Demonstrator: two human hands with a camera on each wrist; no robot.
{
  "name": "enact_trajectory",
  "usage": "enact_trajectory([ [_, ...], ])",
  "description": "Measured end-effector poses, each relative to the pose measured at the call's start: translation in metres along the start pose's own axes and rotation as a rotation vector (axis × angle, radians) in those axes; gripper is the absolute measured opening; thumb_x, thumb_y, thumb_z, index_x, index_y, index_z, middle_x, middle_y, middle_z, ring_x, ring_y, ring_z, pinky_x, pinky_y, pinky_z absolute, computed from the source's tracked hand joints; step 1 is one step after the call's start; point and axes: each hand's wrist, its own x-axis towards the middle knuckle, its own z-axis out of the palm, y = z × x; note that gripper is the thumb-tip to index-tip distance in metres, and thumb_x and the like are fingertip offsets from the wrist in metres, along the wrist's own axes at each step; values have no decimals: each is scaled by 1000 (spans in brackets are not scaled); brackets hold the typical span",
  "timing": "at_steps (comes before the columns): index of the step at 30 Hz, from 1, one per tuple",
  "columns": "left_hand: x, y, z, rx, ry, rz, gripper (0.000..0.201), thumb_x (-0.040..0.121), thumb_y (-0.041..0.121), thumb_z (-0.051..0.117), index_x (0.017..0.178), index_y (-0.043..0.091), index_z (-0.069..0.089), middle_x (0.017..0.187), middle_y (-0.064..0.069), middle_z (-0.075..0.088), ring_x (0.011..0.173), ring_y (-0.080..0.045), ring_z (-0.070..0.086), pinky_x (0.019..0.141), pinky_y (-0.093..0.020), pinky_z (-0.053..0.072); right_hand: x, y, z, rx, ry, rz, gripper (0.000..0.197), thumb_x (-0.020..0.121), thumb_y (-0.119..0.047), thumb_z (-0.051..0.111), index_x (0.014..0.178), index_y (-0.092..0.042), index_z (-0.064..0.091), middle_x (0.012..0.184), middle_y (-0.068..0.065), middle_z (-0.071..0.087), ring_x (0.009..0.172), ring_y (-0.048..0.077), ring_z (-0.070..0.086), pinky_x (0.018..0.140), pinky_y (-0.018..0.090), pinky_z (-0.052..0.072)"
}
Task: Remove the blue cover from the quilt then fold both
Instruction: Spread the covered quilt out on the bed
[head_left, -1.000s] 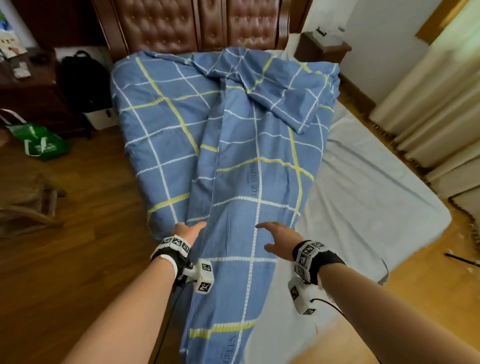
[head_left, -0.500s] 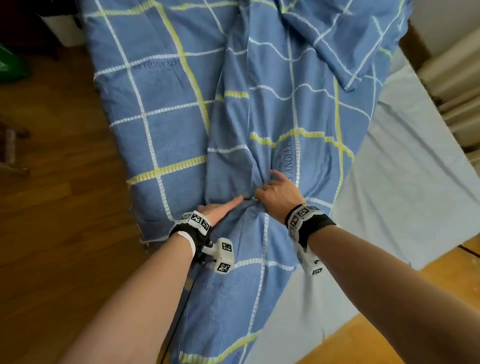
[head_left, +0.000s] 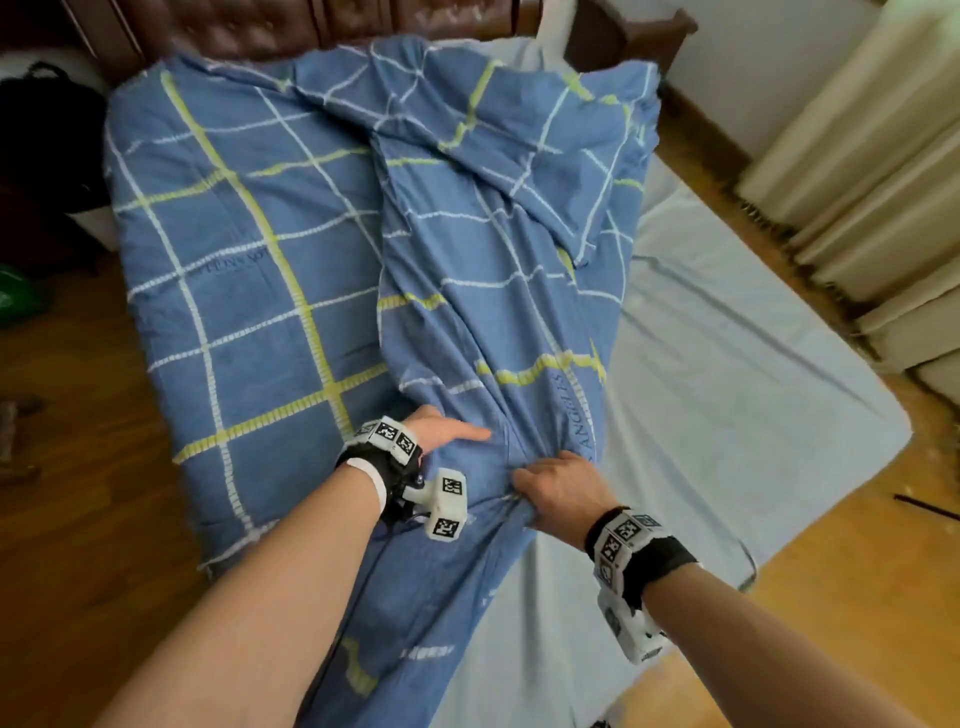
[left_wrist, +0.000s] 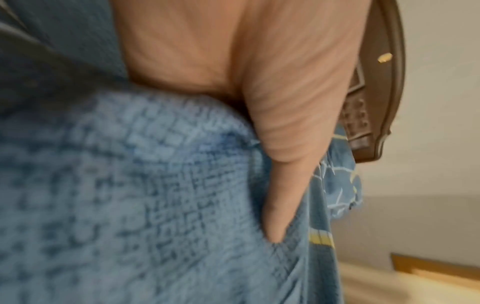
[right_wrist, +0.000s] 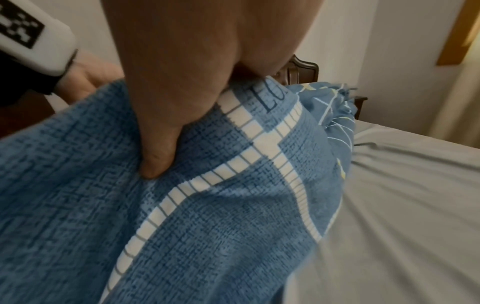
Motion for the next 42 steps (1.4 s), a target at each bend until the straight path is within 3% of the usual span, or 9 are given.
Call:
enact_trajectory([
  [3,-46,17,55,102,87,8,87,41,46,87,112,3,58,108,-12,67,97,-28,67,85,-40,57,-64,37,-4,132,-60,46,29,66,-37,69,85,-23,53,81,-5,66,75,25,67,55,30,42],
  [7,-124,49,154,176,131,94,24,63,27,77,64,15,56,60,-5,57,56,-20,52,56,-33,49,-146,101,-19,384,-335,143,33,78,-34,67,106,-25,52,101,-7,65,95,24,63,71,29,43],
  [10,-177,86,234,411,-26,182,9,82,13,66,78,6,61,82,-17,64,75,-26,59,63,-28,47,-182,161,-39,517,-357,269,26,84,-30,58,109,-28,63,109,-6,67,104,25,63,88,29,48],
  [12,-198,89,273,565,-63,160,14,89,13,61,90,0,61,109,-24,64,96,-27,61,65,-17,41,-197,199,-54,482,-278,324,28,90,-34,52,114,-27,65,120,-2,66,109,25,62,94,32,48],
  [16,-221,56,319,595,-118,-19,44,86,33,68,117,4,59,118,-14,62,113,-28,59,82,-25,42,-221,238,-86,507,-238,352,34,93,-34,59,125,-24,56,123,-2,63,111,20,60,94,27,45],
  [19,-222,51,333,488,34,-69,75,84,57,63,135,5,47,131,-11,56,121,-26,53,98,-28,41,-250,247,-99,515,-222,334,36,94,-33,60,128,-22,54,123,-2,61,111,20,60,96,27,44],
  [25,-209,116,362,218,341,142,41,91,48,56,95,7,63,99,-18,66,96,-33,61,83,-33,43,-332,289,-97,478,-240,361,47,91,-42,63,133,-24,49,126,-2,60,110,20,60,92,27,43],
  [34,-232,307,519,216,409,330,23,95,34,57,81,17,51,64,-5,40,58,-18,36,52,-31,28,-443,502,-165,425,23,364,62,85,-52,65,139,-28,44,133,1,57,116,24,57,98,40,47],
  [42,-172,505,727,355,374,534,25,85,28,69,108,18,68,110,-4,68,109,-20,62,99,-33,46,-589,758,-184,343,74,494,69,84,-55,64,143,-31,36,137,4,49,124,25,47,93,41,47],
])
